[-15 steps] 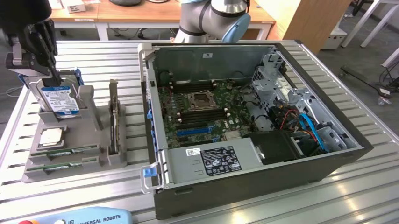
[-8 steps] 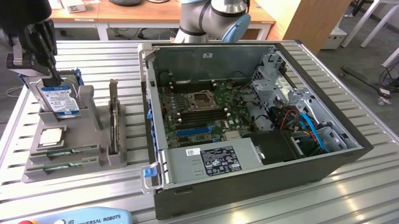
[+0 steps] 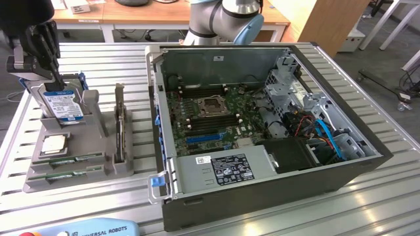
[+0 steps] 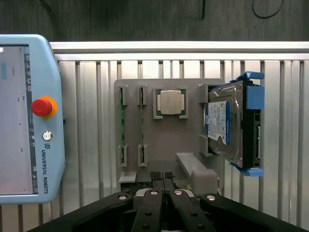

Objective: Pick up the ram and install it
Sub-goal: 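Pick up the ram and move it above insertion slot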

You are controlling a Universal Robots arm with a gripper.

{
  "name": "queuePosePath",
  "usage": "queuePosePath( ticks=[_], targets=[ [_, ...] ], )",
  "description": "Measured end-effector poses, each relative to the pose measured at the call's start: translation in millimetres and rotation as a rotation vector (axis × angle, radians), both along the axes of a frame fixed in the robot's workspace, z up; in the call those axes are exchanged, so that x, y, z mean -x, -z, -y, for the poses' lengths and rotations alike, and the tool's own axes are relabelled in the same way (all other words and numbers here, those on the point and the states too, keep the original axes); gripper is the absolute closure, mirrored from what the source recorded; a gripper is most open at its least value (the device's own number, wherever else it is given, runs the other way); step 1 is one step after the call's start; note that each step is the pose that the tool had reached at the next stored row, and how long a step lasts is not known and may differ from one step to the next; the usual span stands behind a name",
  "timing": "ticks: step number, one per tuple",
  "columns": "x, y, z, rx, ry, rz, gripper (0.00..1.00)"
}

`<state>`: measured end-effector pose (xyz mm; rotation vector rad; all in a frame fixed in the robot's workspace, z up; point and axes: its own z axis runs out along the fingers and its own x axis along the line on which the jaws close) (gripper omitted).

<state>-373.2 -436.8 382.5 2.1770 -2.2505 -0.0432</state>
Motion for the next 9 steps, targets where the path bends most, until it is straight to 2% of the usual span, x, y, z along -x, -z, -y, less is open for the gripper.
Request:
queuePosePath(
  ticks=[3,4,5,7,9],
  targets=[
    [0.0,0.0,0.0,0.0000,0.000,0.0000,0.89],
    [0.0,0.0,0.0,0.0000,0.000,0.0000,0.83],
    [0.0,0.0,0.0,0.0000,0.000,0.0000,0.83],
    [0.0,0.0,0.0,0.0000,0.000,0.0000,0.71],
    [0.0,0.0,0.0,0.0000,0.000,0.0000,0.71]
  ],
)
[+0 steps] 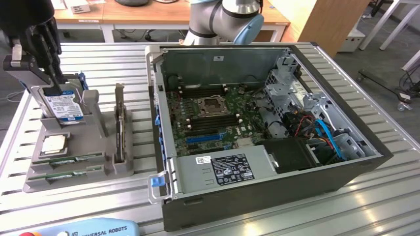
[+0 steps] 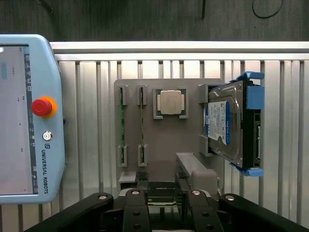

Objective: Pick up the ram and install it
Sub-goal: 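Pick up the ram and move it above insertion slot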

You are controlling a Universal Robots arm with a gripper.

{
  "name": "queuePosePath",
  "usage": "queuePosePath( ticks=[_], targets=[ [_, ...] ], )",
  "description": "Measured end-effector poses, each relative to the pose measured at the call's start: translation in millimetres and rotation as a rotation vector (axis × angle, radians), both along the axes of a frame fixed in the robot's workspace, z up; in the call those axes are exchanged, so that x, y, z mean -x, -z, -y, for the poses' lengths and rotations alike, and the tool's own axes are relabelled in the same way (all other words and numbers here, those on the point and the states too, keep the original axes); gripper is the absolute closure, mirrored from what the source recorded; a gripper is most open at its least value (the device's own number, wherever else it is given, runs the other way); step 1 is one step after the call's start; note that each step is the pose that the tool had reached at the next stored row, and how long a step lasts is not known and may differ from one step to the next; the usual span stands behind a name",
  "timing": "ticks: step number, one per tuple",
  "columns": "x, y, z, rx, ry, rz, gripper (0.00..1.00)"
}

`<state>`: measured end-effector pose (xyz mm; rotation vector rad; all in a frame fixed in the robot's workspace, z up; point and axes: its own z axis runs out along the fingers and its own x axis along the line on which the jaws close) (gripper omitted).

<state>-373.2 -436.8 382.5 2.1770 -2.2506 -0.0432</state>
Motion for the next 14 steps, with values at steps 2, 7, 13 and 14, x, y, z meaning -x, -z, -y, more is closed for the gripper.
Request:
queuePosePath(
  ticks=[2,7,13,14],
  targets=[
    [0.0,0.0,0.1,-0.0001,0.000,-0.0001,0.64],
    [0.9,0.0,4.8,-0.0005,0.000,0.0001,0.64],
    [2.5,0.0,13.0,-0.0006,0.000,0.0001,0.64],
    [3.1,0.0,14.7,-0.0006,0.000,0.0002,0.64]
  ],
)
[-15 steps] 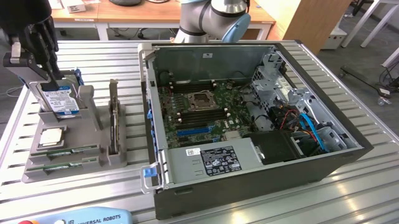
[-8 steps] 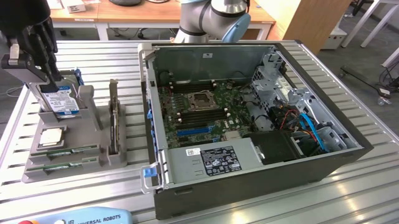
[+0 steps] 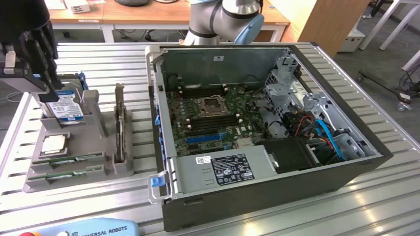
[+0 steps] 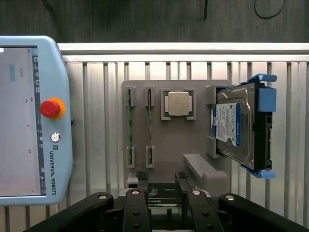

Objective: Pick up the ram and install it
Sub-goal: 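Pick up the ram and move it above insertion slot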

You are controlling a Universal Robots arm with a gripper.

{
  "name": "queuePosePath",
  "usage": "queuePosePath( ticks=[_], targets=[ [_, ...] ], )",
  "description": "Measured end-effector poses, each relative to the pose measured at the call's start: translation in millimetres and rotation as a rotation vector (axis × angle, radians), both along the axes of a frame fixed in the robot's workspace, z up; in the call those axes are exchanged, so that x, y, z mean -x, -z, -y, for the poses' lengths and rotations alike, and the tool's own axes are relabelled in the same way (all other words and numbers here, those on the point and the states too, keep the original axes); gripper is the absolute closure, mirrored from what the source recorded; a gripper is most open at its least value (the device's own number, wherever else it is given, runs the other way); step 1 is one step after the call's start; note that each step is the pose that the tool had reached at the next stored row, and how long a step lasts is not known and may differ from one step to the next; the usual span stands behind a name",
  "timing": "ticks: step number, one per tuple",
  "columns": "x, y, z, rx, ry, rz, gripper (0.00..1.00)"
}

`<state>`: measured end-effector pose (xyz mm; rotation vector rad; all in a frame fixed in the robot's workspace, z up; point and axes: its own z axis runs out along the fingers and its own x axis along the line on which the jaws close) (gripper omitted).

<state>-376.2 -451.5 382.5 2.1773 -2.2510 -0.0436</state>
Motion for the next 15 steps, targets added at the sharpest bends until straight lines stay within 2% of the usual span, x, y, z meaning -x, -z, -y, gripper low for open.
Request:
queuePosePath(
  ticks=[3,8,15],
  targets=[
    [1.1,0.0,3.6,0.0000,0.000,0.0000,0.64],
    [1.1,0.2,3.7,-0.0001,0.000,0.0001,0.64],
    [1.1,11.9,3.7,-0.0005,0.000,0.0022,0.64]
  ],
)
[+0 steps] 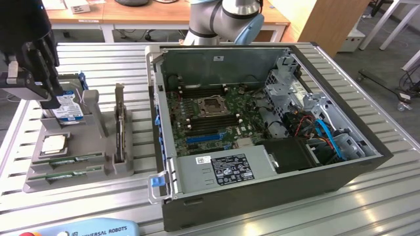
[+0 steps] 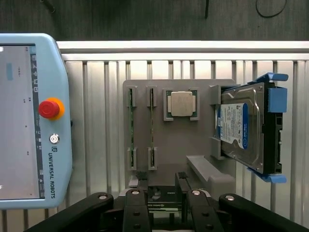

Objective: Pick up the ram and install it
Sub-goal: 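Pick up the ram and move it above insertion slot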

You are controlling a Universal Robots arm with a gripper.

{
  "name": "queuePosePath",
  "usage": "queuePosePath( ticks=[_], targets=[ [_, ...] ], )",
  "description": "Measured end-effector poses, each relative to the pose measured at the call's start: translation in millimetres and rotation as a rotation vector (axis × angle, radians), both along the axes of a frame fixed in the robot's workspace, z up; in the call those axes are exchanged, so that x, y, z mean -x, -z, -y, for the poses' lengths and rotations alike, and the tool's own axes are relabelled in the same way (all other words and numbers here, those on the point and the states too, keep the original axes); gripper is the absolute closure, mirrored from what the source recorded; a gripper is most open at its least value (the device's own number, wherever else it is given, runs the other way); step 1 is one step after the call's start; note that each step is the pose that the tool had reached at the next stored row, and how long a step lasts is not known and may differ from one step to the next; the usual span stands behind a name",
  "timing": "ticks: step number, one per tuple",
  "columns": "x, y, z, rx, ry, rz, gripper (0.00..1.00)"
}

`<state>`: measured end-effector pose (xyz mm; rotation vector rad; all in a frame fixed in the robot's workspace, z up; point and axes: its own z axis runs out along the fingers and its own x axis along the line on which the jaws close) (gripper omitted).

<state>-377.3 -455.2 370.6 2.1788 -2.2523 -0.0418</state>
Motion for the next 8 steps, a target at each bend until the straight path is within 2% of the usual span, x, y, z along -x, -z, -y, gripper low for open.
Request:
queuePosePath(
  ticks=[8],
  targets=[
    [0.0,14.4,0.0,0.0000,0.000,0.0000,0.64]
  ],
)
